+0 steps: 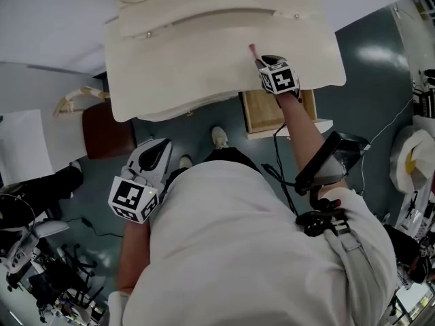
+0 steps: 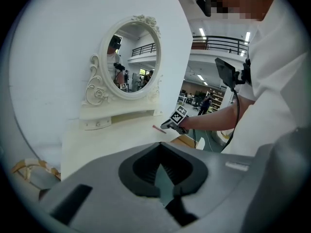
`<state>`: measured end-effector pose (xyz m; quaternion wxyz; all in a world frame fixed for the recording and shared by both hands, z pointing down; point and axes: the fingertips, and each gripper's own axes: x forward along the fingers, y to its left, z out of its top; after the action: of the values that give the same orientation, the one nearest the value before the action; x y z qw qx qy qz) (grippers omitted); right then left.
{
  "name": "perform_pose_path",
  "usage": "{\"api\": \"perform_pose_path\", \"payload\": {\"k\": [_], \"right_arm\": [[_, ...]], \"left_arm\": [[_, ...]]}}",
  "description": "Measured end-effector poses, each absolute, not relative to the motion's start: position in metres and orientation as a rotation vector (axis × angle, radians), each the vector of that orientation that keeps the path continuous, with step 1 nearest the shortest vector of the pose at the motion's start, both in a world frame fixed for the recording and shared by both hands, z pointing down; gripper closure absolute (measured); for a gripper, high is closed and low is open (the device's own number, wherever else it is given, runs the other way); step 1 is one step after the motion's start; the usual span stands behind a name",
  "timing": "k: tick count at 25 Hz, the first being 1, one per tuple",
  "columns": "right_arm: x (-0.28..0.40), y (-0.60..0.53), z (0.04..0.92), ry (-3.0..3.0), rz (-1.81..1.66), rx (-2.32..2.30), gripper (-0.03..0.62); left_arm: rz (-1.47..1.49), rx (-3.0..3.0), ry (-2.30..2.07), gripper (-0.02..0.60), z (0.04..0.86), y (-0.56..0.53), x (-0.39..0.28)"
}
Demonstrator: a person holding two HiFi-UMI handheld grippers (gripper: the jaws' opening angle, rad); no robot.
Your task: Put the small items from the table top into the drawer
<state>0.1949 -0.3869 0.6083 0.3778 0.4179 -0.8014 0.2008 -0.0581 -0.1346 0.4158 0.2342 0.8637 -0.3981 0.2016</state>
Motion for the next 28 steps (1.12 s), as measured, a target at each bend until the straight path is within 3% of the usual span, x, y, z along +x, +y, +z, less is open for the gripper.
{"api": "perform_pose_path", "payload": {"k": [9, 14, 28], "right_arm": [[0.202, -0.413, 0.643, -1.994, 0.584, 1.034, 0.514], [0.197, -0.411, 0.641, -2.015, 0.599, 1.029, 0.546], [0.219, -0.386, 0.619, -2.079, 0.648, 1.080, 0.549]], "left_arm": [[0.574, 2.312, -1.140, 0.580, 0.422, -0.153, -0.051], [0.583, 2.313, -1.132, 0.580, 0.423, -0.154, -0.052], [0.614, 2.402, -1.020, 0.580, 0.420, -0.166, -0.021]]}}
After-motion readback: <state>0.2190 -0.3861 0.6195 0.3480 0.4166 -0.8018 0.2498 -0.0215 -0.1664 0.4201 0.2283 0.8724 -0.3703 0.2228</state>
